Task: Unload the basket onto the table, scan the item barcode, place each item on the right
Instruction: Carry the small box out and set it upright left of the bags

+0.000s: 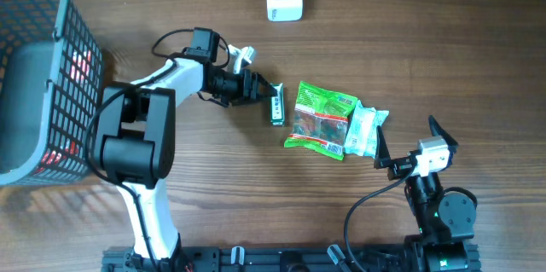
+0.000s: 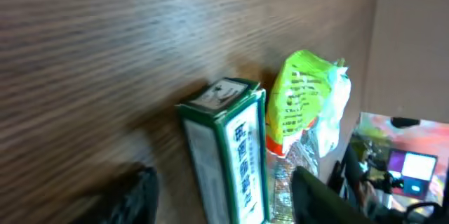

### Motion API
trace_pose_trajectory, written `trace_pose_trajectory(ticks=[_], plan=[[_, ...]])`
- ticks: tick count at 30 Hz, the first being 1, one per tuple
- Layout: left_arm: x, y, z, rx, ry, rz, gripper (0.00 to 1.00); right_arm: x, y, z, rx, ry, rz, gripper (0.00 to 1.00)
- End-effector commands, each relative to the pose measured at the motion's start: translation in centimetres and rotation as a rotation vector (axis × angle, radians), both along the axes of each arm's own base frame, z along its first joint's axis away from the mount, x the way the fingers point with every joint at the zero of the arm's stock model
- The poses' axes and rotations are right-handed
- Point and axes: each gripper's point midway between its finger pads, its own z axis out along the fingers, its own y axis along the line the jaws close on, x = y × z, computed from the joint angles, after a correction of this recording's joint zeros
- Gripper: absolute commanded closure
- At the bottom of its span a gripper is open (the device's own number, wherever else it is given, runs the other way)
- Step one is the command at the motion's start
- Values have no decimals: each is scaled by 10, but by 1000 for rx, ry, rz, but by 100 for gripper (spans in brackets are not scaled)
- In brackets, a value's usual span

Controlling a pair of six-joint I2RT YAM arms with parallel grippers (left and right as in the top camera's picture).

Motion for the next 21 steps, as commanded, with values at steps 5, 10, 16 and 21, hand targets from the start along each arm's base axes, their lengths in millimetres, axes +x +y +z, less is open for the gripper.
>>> trace_pose_trajectory(ticks=[5,10,16,21], plan=[[28,30,80,176,-181,182,43,0,-2,1,-4,-6,-12,0],[8,1,68,321,-168,165,82,0,-2,1,-4,-6,-12,0],[-12,-9,10,575,-85,215,96,0,-2,1,-5,-6,-12,0],[-14,-8,-2,591,-60,206,96,0,-2,1,-5,-6,-12,0]])
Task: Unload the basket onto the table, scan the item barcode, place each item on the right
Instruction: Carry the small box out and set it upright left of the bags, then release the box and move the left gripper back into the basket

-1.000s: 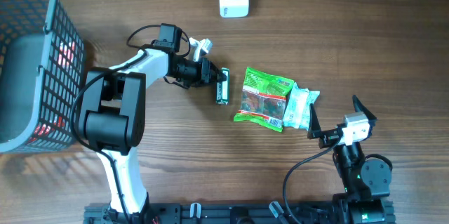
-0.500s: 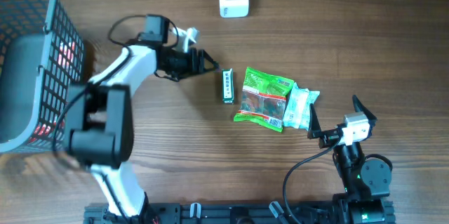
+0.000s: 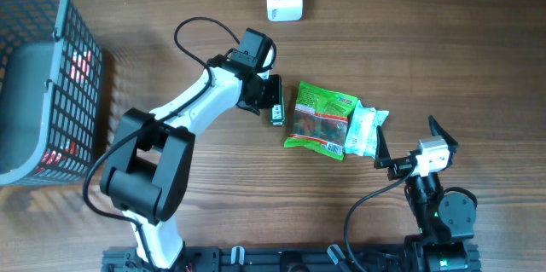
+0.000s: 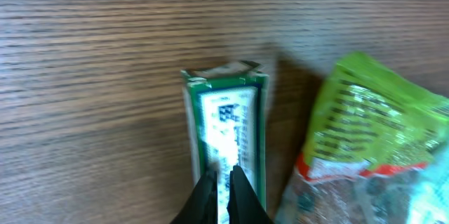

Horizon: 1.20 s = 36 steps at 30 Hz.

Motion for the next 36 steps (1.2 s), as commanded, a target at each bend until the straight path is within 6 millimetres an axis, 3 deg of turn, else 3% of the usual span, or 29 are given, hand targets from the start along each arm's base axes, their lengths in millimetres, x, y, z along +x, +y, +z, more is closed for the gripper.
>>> trace_pose_trajectory(ticks=[1,9,15,20,24,26,28,30,31,33,34,36], plan=[[0,9,-12,44,15,37,94,0,-2,1,-5,-6,-12,0],[-2,10,-12,48,24,37,93,0,-2,1,-4,-6,-12,0],[-5,36,-19,186,23,71,89,0,-2,1,-5,-6,-12,0],[-2,42,-18,190,22,85,89,0,-2,1,-5,-6,-12,0],[2,62,-15,196,42,133,89,0,-2,1,-5,-6,-12,0],[11,72,1,184,15,161,89,0,-2,1,-4,-6,-12,0],[22,82,26,165,-24,193,82,0,-2,1,-4,-6,-12,0],[34,93,59,141,-82,232,66,0,-2,1,-4,-6,-12,0],[43,102,82,123,-126,264,51,0,-2,1,-4,-6,-12,0],[63,132,141,81,-249,352,33,0,-2,1,-5,-6,-12,0],[70,151,171,64,-313,402,28,0,-2,1,-4,-6,-12,0],[79,185,221,39,-425,487,28,0,-2,1,-5,-6,-12,0]])
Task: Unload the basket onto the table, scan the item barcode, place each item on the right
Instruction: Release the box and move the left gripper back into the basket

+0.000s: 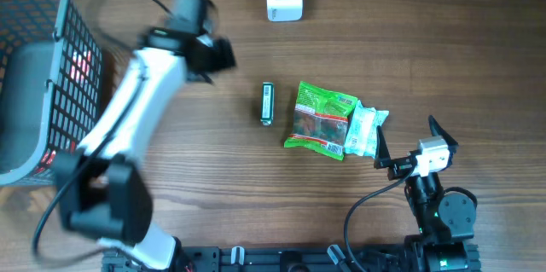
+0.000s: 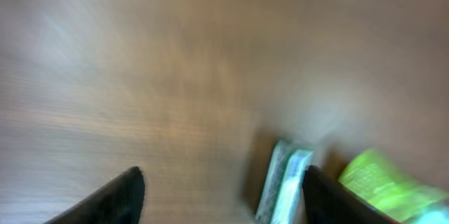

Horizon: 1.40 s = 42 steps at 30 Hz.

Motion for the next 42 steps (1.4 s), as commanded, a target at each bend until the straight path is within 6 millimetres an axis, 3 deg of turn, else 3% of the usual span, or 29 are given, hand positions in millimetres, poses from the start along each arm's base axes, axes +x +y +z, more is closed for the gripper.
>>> trace_pose_trajectory(ticks=[1,3,5,6,8,10,12,15,16,17,20,21,24,31,37,42], plan=[[23,81,137,-19,-333,185,29,0,-2,1,-5,-6,-12,0],[20,133,197,-3,-475,299,31,0,-2,1,-5,-6,-12,0],[9,179,236,23,-560,402,33,0,-2,1,-5,-6,-12,0],[1,206,251,39,-589,460,33,0,-2,1,-5,-6,-12,0],[-15,254,261,69,-616,566,30,0,-2,1,-5,-6,-12,0],[-23,286,253,109,-597,618,19,0,-2,1,-4,-6,-12,0],[-25,315,233,154,-543,636,6,0,-2,1,-4,-6,-12,0],[-17,344,189,211,-432,596,0,0,-2,1,-5,-6,-12,0],[-9,354,161,236,-365,551,0,0,-2,1,-5,-6,-12,0],[-3,359,137,250,-313,510,0,0,-2,1,-5,-6,-12,0],[9,362,92,255,-222,395,0,0,-2,1,-5,-6,-12,0],[16,356,69,228,-193,314,0,0,-2,1,-5,-6,-12,0],[27,344,32,177,-159,156,0,0,-2,1,-4,-6,-12,0],[32,335,-28,122,-86,-5,0,0,-2,1,-5,-6,-12,0],[36,334,-57,106,-61,-51,0,0,-2,1,-5,-6,-12,0],[37,331,-94,53,-20,-58,0,0,-2,1,-5,-6,-12,0]])
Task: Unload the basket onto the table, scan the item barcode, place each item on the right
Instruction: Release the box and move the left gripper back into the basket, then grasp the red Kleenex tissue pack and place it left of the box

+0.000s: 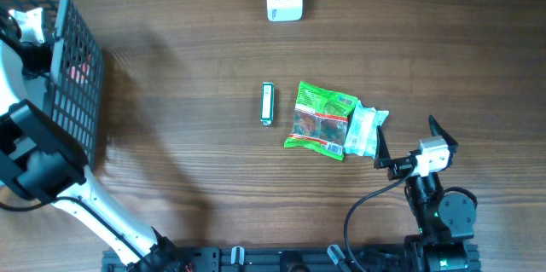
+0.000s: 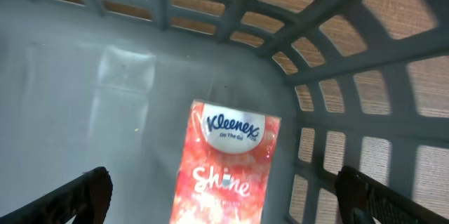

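A red Kleenex "Shine" tissue pack (image 2: 228, 161) lies on the grey floor of the mesh basket (image 1: 77, 93). My left gripper (image 2: 224, 199) hangs open just above it, one dark finger on either side and nothing between them. A small green box (image 1: 267, 104) lies flat on the wooden table. The white barcode scanner stands at the table's far edge. Down at the near right, my right gripper (image 1: 408, 142) rests open and holds nothing.
A green snack bag (image 1: 322, 120) and a white packet (image 1: 368, 130) lie just right of the green box. The basket's walls (image 2: 330, 76) close in around my left gripper at the table's left edge.
My left arm was over the table between the basket and the scanner. Now it reaches into the basket, open above the tissue pack. The green box and the right arm have not moved.
My left gripper was open at the green box beside the snack bag. Then its fingertips were shut together on top of the box. Later the box lay flat a little further left with the gripper away and open; now the gripper is inside the basket.
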### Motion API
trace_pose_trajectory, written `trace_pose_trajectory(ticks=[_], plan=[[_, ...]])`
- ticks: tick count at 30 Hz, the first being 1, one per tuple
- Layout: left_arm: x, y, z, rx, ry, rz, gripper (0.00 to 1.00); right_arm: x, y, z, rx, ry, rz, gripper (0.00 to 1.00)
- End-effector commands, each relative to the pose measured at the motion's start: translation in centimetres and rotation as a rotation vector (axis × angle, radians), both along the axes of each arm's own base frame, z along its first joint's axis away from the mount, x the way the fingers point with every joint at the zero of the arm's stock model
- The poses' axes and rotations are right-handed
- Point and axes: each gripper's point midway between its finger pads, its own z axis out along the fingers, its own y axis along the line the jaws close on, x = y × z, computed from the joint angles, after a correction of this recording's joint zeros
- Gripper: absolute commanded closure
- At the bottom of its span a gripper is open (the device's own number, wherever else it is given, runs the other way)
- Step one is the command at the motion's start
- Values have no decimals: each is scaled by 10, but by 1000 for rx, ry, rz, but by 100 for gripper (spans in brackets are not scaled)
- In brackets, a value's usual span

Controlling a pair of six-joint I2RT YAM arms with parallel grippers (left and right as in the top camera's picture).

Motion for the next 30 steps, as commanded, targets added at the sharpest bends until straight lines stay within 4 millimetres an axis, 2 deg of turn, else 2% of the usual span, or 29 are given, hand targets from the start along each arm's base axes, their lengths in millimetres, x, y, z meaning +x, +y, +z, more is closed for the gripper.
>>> trace_pose_trajectory(ticks=[1,2,3,6,7,9,12,15,17,20,22,23,25,26,28,30], plan=[[-1,-5,-42,-63,45,-33,1,0,-2,1,-4,-6,-12,0],[-2,-6,-48,-70,55,-32,2,0,-2,1,-4,-6,-12,0],[-4,-6,-59,-78,74,-30,7,0,-2,1,-4,-6,-13,0],[-8,-1,-70,-59,109,-18,28,0,-2,1,-4,-6,-12,0],[-9,0,-71,-50,116,-15,38,0,-2,1,-4,-6,-12,0],[-11,5,-69,-24,126,-4,66,0,-2,1,-5,-6,-12,0],[-10,15,-50,30,113,19,70,0,-2,1,-4,-6,-12,0],[-5,27,-7,75,51,105,69,0,-2,1,-4,-6,-12,0],[-1,32,45,97,-41,174,66,0,-2,1,-4,-6,-12,0],[-5,29,131,117,-196,282,65,0,-2,1,-4,-6,-12,0],[-21,18,205,103,-336,383,66,0,-2,1,-4,-6,-12,0],[-29,10,230,86,-385,414,67,0,-2,1,-4,-6,-12,0],[-52,-22,282,13,-482,423,67,0,-2,1,-4,-6,-12,0],[-67,-48,301,-26,-506,376,66,0,-2,1,-4,-6,-12,0],[-85,-82,310,-73,-482,328,66,0,-2,1,-4,-6,-12,0],[-111,-130,293,-140,-344,268,61,0,-2,1,-4,-6,-12,0]])
